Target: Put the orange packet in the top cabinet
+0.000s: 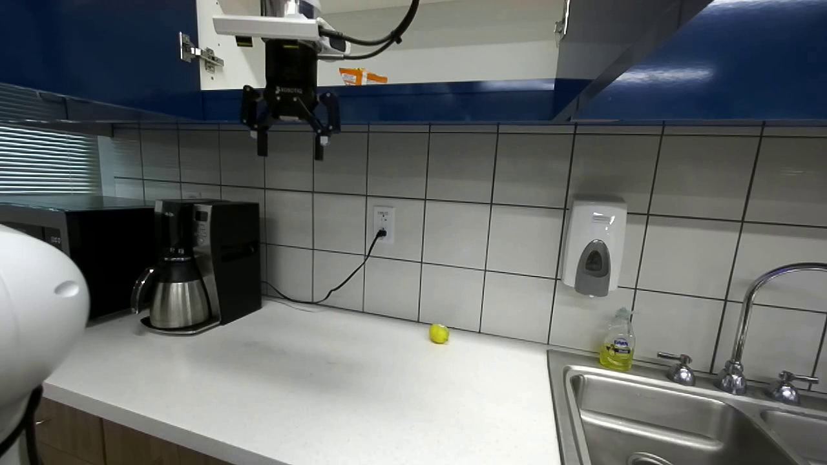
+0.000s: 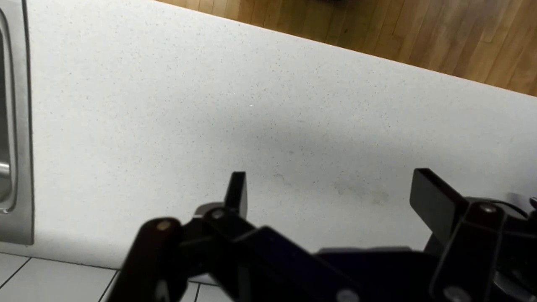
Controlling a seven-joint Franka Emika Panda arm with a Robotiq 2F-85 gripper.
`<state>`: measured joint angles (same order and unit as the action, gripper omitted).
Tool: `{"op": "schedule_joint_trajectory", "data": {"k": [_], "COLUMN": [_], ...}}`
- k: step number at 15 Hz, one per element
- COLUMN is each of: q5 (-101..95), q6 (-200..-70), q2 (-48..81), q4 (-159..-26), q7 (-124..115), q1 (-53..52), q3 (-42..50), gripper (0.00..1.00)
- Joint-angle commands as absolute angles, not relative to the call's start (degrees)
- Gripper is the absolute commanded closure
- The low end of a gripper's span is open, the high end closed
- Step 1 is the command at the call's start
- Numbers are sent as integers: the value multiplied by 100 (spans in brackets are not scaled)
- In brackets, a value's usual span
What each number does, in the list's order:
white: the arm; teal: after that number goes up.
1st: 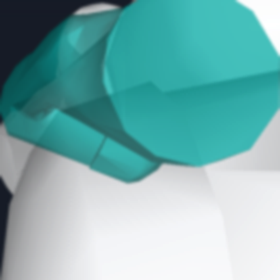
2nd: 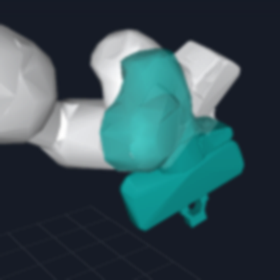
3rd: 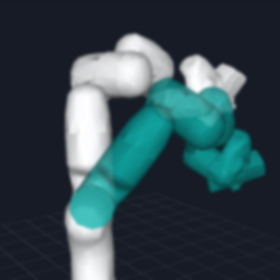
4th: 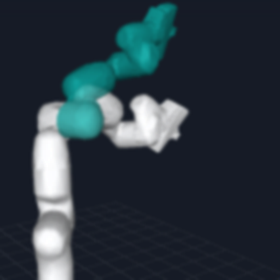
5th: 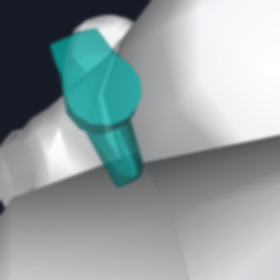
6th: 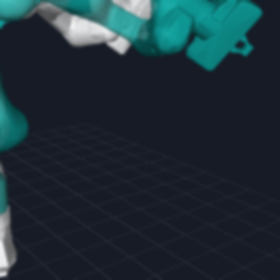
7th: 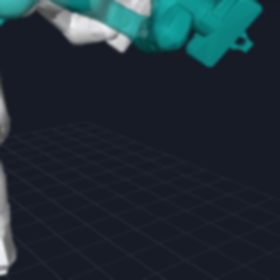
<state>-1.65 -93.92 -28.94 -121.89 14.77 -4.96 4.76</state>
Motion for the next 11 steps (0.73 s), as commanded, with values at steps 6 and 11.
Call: {"op": "schedule_joint_trajectory", "data": {"k": [6, 11], "q5": [-271, -145], "q6": [-10078, -9930], "q2": [-3202, -3039], "q4": [-13289, -13223], "q7": [1574, 1519], "q1": [-409, -425], "q3": [329, 361], "gripper": [0, 0]}}
